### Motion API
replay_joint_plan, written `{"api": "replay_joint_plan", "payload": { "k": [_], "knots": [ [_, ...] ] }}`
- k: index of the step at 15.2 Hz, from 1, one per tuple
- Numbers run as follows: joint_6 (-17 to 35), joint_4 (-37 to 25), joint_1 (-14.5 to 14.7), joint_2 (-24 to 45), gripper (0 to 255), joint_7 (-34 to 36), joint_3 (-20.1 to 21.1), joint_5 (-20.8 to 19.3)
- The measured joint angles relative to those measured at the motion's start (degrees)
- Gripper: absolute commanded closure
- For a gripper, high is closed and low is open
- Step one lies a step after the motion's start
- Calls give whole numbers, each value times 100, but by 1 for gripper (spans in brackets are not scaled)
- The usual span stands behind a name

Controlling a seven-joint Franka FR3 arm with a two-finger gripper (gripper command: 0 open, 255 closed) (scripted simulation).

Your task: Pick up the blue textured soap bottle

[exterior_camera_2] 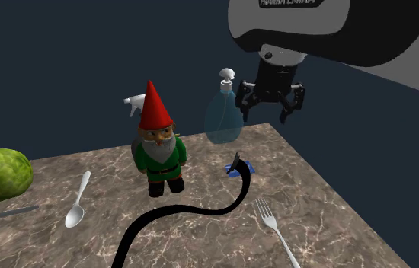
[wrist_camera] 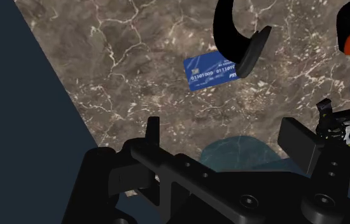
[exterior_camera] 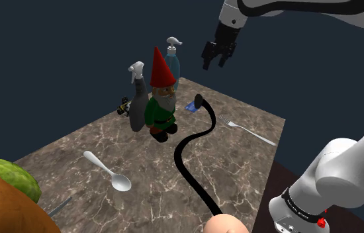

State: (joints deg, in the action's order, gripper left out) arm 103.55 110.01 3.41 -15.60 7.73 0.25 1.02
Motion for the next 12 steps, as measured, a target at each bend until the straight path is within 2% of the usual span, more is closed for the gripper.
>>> {"api": "replay_joint_plan", "payload": {
  "k": [7, 12],
  "knots": [
    [-83, -1730, 121, 1239, 0, 263, 148, 109],
    [-274, -3228, 200, 2255, 0, 410, 216, 131]
  ]
}}
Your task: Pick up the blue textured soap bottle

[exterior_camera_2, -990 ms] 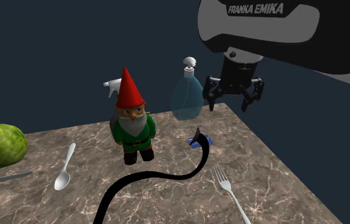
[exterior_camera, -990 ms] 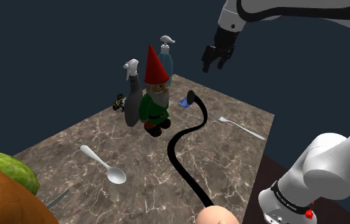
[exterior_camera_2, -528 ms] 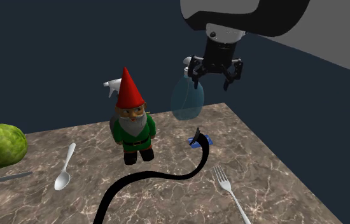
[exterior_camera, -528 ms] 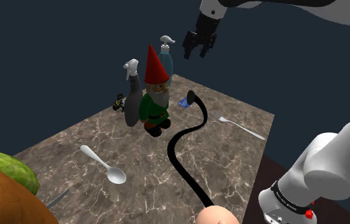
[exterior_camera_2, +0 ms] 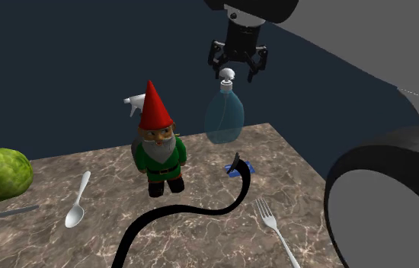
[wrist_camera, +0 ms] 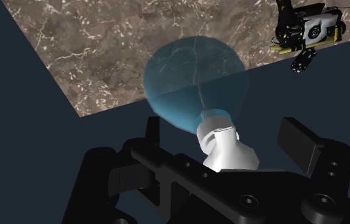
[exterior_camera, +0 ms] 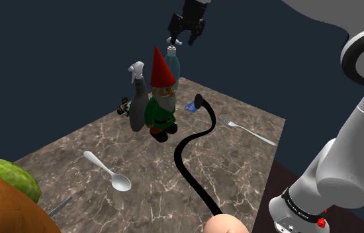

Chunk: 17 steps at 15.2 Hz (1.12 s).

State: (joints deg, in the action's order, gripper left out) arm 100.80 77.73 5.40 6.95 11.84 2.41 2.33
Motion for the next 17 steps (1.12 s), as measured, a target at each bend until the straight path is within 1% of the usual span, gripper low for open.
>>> {"api": "replay_joint_plan", "payload": {
  "k": [2, 3, 5, 10, 11, 17],
  "knots": [
    [-173, -696, 62, 403, 0, 107, 42, -17],
    [-163, -822, 72, 511, 0, 119, 48, -17],
    [-48, -760, 65, 545, 0, 107, 45, -7],
    [397, -178, 60, 403, 0, 84, 44, 7],
    [431, -129, 58, 388, 255, 81, 44, 9],
    [470, -73, 58, 363, 255, 78, 44, 12]
  ]
}}
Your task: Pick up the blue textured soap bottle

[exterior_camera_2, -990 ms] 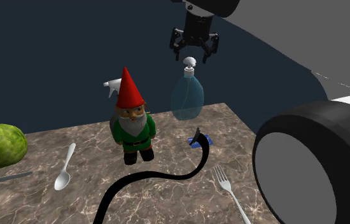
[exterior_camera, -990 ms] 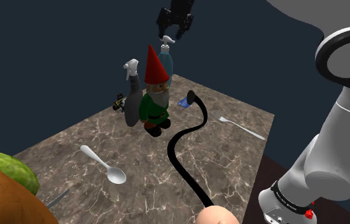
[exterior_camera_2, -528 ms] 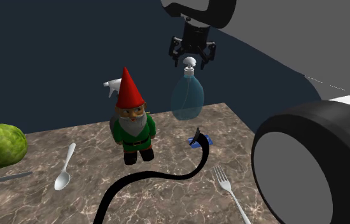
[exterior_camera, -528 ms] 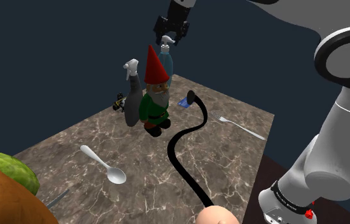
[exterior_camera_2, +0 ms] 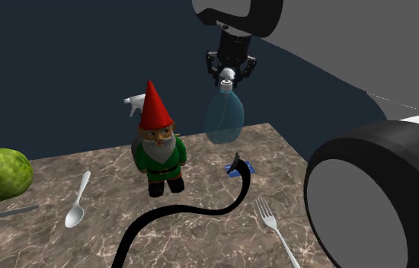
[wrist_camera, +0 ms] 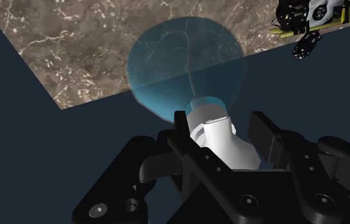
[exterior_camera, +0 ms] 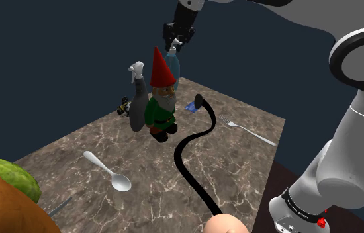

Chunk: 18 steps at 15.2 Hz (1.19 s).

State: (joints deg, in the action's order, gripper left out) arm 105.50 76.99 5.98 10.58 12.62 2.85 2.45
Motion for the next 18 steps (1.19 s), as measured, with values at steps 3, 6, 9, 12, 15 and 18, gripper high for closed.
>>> {"api": "replay_joint_plan", "payload": {
  "k": [3, 6, 9, 12, 15, 18],
  "knots": [
    [1, 0, 0, 0, 255, -1, 0, 1],
    [-127, -183, 3, 62, 255, 10, 1, -6],
    [-398, -555, 7, 163, 255, 25, 1, -15],
    [-656, -925, 8, 277, 255, 33, 0, -22],
    [-995, -1438, 16, 449, 255, 53, 3, -34],
    [-1385, -2095, 32, 715, 255, 78, 5, -53]
  ]
}}
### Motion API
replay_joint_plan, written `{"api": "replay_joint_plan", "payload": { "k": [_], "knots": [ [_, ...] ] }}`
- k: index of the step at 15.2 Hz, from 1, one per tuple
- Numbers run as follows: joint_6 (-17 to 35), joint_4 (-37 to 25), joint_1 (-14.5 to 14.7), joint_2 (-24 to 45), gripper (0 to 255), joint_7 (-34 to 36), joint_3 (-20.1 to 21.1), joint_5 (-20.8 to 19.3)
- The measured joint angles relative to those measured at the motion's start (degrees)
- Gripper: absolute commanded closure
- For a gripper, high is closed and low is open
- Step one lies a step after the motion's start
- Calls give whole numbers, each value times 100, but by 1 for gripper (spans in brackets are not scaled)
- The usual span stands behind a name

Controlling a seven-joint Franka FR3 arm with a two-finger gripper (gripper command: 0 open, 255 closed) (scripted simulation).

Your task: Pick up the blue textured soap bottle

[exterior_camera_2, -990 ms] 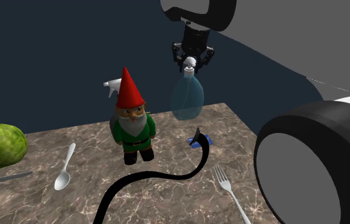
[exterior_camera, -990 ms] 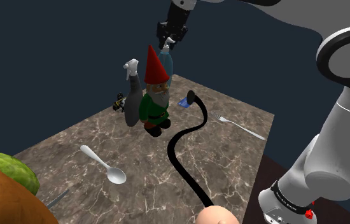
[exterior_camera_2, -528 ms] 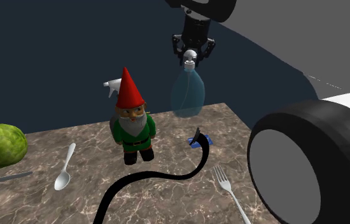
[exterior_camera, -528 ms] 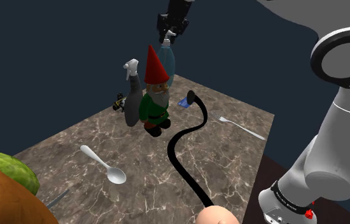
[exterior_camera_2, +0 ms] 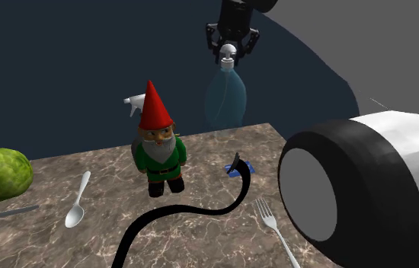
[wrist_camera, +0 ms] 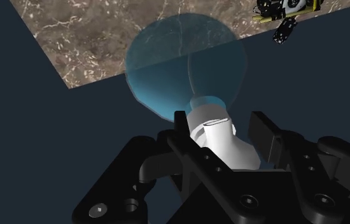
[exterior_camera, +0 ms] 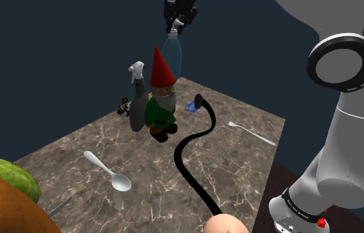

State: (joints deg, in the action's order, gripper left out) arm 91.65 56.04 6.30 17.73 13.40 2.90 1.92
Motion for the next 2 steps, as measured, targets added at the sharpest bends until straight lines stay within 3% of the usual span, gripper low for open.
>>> {"api": "replay_joint_plan", "payload": {
  "k": [2],
  "knots": [
    [-224, -372, 5, 146, 255, 7, 0, -7]
  ]
}}
